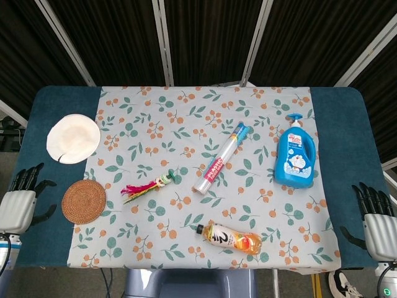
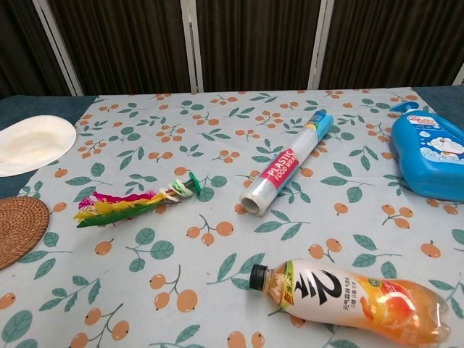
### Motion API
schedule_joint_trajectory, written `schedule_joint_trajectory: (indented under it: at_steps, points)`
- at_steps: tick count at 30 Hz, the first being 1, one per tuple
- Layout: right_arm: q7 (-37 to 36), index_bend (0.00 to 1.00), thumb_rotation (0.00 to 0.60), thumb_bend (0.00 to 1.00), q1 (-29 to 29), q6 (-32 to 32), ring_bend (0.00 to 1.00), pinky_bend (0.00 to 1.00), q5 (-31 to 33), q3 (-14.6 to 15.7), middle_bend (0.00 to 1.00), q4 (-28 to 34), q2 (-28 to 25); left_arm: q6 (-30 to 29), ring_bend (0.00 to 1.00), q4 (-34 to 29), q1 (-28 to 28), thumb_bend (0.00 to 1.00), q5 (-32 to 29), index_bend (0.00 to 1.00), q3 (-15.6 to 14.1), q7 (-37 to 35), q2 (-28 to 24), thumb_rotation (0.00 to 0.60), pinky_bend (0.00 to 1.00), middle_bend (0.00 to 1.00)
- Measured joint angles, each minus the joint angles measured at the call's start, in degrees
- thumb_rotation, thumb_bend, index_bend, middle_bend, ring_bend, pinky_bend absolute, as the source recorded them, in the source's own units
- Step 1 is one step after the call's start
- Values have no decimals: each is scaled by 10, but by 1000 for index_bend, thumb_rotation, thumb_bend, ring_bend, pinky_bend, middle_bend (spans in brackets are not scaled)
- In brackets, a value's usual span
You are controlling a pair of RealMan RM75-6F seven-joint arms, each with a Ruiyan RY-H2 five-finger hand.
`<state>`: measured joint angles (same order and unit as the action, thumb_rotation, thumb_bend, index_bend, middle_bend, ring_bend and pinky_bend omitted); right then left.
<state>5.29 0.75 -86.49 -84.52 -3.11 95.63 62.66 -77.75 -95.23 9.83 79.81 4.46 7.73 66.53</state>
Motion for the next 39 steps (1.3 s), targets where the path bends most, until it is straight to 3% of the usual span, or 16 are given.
schedule_joint_trajectory:
  at_steps: [8,15,27,39]
  points:
    - [-2,0,600,123,0,3,0,0,1,0,0,1,-2,45,0,8,49,369,-67,463,36,84,50,600,0,0]
    - [-7,0,600,124,1,6,0,0,0,2,0,0,-4,81,0,14,96,368,-169,468,62,189,126,600,0,0]
    - [-13,0,600,124,3,9,0,0,-3,2,0,-3,-5,84,0,4,169,389,-346,542,103,322,231,600,0,0]
    - [-11,0,600,124,3,7,0,0,-5,3,0,-3,-4,59,0,2,199,384,-388,514,96,352,263,600,0,0]
